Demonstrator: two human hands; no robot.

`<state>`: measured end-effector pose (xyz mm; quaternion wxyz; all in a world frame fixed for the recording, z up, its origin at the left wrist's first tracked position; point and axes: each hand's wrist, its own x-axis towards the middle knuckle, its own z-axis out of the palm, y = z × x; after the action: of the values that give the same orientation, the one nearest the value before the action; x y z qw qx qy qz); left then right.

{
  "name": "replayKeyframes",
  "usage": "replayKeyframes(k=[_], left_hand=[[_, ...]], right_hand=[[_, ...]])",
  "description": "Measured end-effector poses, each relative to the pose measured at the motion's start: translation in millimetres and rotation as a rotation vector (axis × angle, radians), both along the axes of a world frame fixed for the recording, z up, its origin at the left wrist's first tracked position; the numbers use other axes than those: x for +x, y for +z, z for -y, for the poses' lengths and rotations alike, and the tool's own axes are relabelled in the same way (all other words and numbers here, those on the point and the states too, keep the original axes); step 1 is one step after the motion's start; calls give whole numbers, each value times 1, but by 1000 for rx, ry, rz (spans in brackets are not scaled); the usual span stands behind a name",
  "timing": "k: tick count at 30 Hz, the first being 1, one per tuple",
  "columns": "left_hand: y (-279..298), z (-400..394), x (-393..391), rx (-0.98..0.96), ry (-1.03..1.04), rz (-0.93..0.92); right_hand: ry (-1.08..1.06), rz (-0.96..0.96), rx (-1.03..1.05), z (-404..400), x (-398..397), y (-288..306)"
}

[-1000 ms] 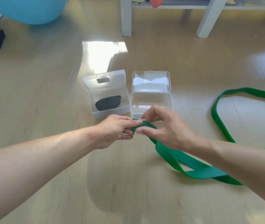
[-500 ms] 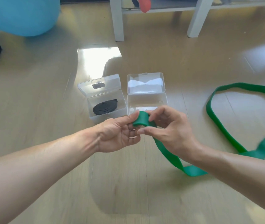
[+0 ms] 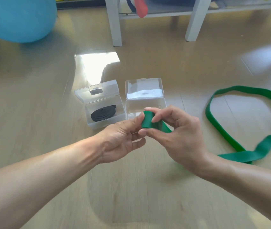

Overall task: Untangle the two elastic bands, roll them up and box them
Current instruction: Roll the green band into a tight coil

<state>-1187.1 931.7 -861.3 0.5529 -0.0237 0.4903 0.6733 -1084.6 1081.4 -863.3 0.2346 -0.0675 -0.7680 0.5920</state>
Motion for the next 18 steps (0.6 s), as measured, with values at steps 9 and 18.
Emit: replayKeyframes(k=[9,18], left_hand=[[2,-3,6,-179,-78,-399],[-3,1,1,-156,-169,-223]], right_hand=[[76,122,399,-9,3,-8],[58,124,279,-5,4,-15]])
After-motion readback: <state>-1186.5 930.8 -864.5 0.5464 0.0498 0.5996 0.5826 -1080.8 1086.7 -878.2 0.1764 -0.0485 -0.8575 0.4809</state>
